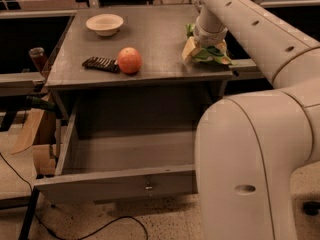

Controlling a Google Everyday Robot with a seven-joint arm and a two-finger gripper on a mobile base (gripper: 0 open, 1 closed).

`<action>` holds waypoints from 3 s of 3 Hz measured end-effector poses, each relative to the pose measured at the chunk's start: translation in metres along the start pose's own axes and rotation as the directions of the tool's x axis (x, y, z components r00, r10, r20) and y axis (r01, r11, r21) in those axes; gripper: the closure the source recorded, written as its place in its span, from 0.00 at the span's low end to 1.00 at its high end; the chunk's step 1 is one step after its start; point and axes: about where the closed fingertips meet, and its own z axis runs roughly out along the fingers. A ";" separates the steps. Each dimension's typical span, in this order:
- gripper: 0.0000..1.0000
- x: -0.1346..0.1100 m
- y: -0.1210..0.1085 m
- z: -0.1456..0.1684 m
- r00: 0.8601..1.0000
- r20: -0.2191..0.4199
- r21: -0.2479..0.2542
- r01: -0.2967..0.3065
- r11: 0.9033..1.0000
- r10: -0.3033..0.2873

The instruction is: Place green rice chip bag into top drawer

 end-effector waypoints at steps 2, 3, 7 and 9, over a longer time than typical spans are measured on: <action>0.89 -0.003 0.003 -0.021 0.999 0.012 0.018 0.032 0.999 -0.032; 1.00 -0.005 0.007 -0.053 0.997 0.055 0.031 0.059 0.998 -0.060; 1.00 0.090 0.077 -0.153 0.915 0.130 -0.315 0.404 0.859 -0.383; 1.00 0.188 0.143 -0.102 0.777 0.000 -0.638 0.484 0.599 -0.629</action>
Offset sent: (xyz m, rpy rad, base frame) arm -0.0256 0.0030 0.0505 -0.0613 -0.0531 0.0375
